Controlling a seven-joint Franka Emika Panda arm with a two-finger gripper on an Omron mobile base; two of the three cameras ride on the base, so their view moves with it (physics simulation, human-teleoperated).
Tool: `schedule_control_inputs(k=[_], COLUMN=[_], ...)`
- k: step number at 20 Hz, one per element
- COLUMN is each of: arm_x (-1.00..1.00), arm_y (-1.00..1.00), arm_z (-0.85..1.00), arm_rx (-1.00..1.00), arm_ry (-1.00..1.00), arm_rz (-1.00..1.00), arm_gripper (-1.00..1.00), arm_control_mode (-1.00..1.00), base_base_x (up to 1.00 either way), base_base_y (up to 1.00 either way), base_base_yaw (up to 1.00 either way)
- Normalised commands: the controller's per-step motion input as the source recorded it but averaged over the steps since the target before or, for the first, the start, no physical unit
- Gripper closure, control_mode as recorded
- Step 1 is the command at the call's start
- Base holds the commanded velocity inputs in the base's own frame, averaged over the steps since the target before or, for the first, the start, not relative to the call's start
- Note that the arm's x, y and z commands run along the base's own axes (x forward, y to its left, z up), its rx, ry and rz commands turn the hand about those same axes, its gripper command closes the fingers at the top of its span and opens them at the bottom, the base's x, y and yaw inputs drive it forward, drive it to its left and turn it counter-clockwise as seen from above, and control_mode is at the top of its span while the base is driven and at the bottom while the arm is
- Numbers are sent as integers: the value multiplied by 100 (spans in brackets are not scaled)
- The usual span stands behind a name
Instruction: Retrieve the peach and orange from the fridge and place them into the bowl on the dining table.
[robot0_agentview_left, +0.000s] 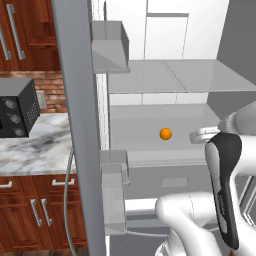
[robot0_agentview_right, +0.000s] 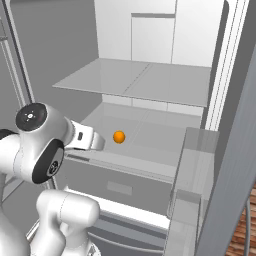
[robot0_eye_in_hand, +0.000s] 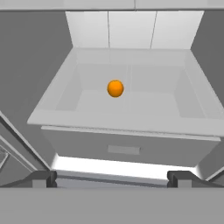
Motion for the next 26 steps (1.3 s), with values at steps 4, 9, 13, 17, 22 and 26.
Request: schedule_control_inputs(k=[4, 9, 13, 17, 22, 26], arm_x=[50, 42, 40, 41, 41, 37], arm_y=[1, 0, 0, 0, 0, 0], arm_z=[-21, -32, -34, -31, -26, -11], arm_rx=[0, 0, 0, 0, 0, 0], arm_ry=[5, 2, 0, 0, 0, 0], arm_rz=[0, 0, 0, 0, 0, 0], arm_gripper=[-100, -100, -100, -100, -100, -100], arm_control_mode=[-100, -100, -100, -100, -100, -100], base_base_x=[0, 0, 0, 0, 0, 0], base_base_y=[0, 0, 0, 0, 0, 0], base_base_yaw=[0, 0, 0, 0, 0, 0])
